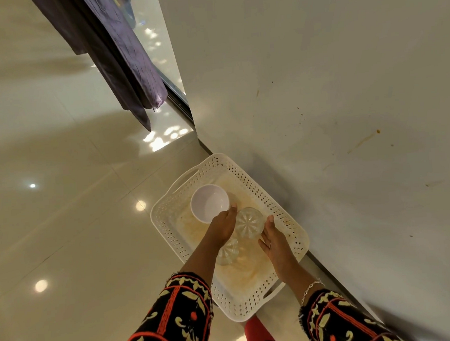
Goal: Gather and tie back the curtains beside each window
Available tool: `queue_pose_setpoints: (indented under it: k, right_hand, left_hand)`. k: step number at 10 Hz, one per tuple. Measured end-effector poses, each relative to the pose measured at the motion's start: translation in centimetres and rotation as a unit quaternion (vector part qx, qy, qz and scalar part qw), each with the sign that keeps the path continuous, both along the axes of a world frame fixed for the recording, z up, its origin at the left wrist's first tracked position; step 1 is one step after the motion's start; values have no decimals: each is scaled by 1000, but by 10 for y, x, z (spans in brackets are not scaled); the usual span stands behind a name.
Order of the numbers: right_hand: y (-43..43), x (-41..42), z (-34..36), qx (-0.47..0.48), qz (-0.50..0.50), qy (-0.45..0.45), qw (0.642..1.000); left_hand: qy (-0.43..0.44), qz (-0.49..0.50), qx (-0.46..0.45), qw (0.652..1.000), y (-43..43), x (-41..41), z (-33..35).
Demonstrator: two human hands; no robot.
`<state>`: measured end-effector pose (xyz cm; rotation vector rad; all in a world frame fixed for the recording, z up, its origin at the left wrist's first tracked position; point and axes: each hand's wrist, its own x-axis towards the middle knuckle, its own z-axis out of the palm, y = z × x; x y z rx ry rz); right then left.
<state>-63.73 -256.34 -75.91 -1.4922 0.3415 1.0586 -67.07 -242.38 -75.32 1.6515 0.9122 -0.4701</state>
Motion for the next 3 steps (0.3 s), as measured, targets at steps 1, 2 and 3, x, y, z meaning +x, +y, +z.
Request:
queue_pose_setpoints:
  k: [1, 2, 3]
  right_hand:
    - [-1, 1, -2, -11, 14, -4, 1000]
    - [1, 1, 1, -59, 24, -38, 997]
    - [4, 2, 13, -100, 27, -69, 992]
  left_hand:
    - [-1, -5, -3, 1000, 0, 1, -1]
    - [-21, -32, 46, 998, -1, 0, 6]
    - [-23, -32, 91, 995, 1, -5, 13]
